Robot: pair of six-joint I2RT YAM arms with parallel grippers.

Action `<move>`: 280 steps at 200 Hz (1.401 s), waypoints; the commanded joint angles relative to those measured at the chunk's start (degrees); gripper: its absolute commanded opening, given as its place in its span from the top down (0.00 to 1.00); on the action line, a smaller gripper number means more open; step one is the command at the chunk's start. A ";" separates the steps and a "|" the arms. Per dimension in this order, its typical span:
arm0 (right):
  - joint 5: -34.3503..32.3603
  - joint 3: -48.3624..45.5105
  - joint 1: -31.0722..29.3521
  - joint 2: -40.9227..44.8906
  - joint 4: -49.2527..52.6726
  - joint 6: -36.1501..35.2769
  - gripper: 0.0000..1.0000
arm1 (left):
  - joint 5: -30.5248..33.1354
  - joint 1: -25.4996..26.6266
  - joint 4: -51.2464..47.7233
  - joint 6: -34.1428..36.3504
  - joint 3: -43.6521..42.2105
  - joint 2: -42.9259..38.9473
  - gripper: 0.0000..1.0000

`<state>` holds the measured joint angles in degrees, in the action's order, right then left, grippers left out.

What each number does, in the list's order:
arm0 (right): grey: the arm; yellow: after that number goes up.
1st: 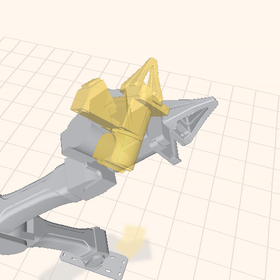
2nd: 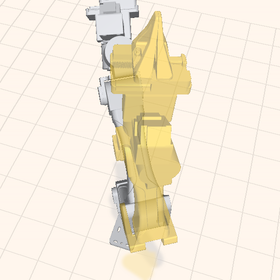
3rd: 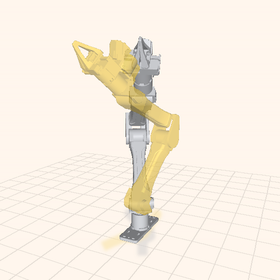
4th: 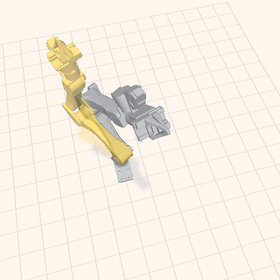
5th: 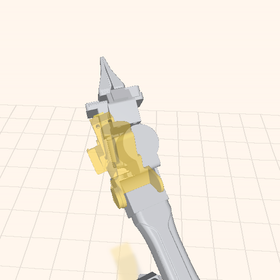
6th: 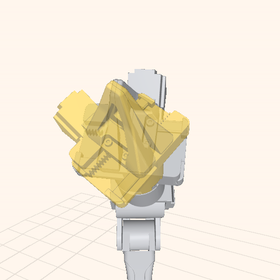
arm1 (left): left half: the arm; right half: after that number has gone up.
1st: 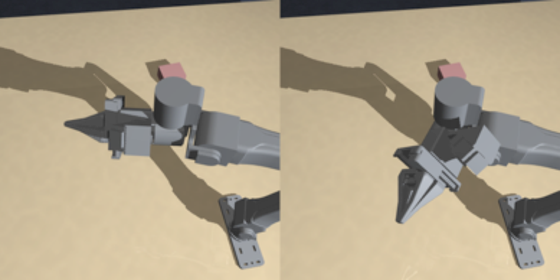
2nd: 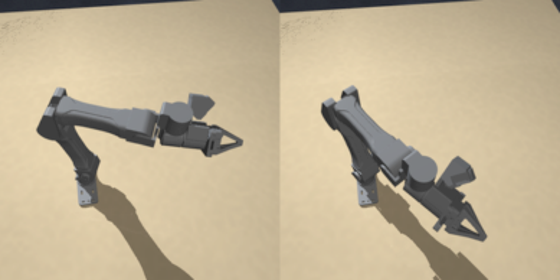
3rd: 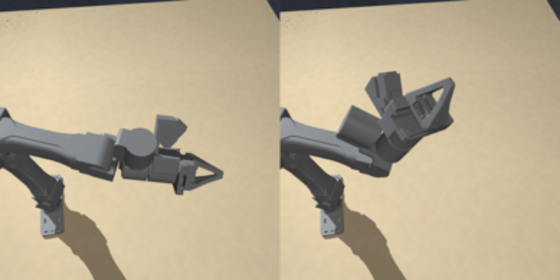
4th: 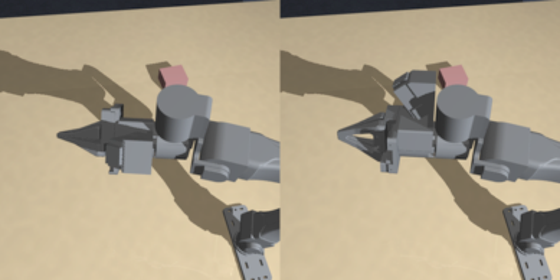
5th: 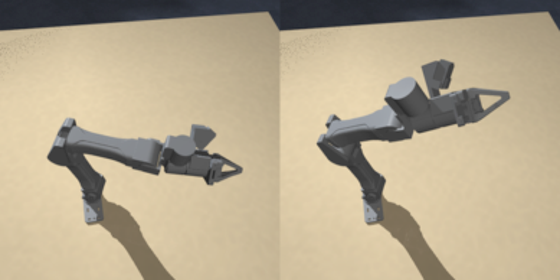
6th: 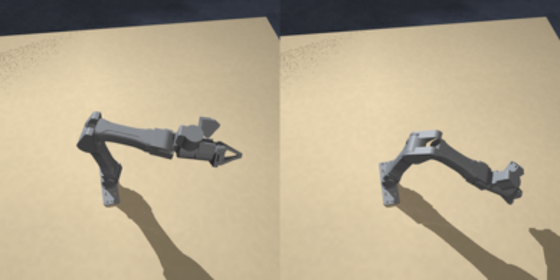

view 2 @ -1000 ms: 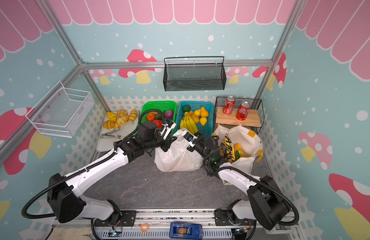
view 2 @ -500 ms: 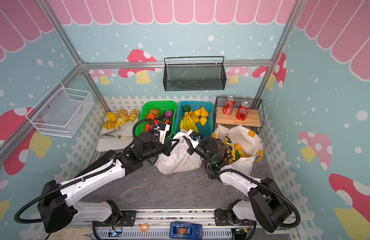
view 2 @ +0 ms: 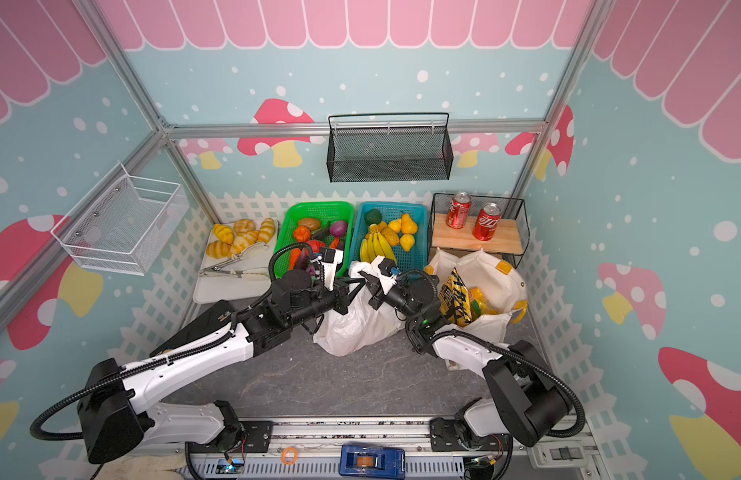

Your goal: Place the mixed food into the grocery bags and tie them

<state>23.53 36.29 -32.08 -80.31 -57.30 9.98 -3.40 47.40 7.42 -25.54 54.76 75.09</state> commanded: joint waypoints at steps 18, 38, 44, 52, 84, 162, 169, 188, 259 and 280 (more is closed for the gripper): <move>9.11 1.15 0.31 -2.34 -4.27 -0.11 1.00 | 1.33 0.35 3.92 1.36 -4.14 1.45 0.86; 10.88 1.80 1.37 -3.49 -4.47 -1.31 1.00 | 0.36 -0.13 2.69 3.32 -5.35 -0.30 0.73; 11.30 2.13 1.75 -3.84 -4.47 -1.49 1.00 | -0.06 -0.43 2.04 3.59 -5.72 -1.20 0.70; 11.87 2.39 2.31 -4.29 -4.44 -1.86 1.00 | -0.32 -0.99 1.07 3.69 -6.40 -2.53 0.66; 13.47 3.65 3.12 -5.44 -4.51 -2.78 1.00 | -1.56 -4.30 -3.43 2.67 -10.74 -8.49 0.53; 15.88 8.78 2.84 -7.76 -5.72 1.33 1.00 | -6.29 -2.22 -3.08 2.89 -11.45 -9.46 0.65; 16.13 8.88 2.79 -7.51 -5.64 1.68 1.00 | -6.30 -0.83 -1.43 2.73 -11.20 -9.23 0.67; 17.10 8.42 2.79 -6.33 -6.00 2.65 1.00 | -6.33 1.73 3.34 0.85 -9.72 -7.72 0.69; 23.13 1.11 3.34 -6.40 -12.37 4.00 1.00 | -2.32 2.80 11.17 6.34 -13.31 -1.79 0.58; 24.77 0.52 3.43 -7.81 -15.12 5.12 1.00 | -3.07 2.20 10.83 8.71 -15.06 -3.48 0.52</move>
<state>44.07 37.87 -28.58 -86.98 -65.80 13.45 -7.77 50.22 15.90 -20.71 41.82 73.03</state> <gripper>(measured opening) 0.055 0.457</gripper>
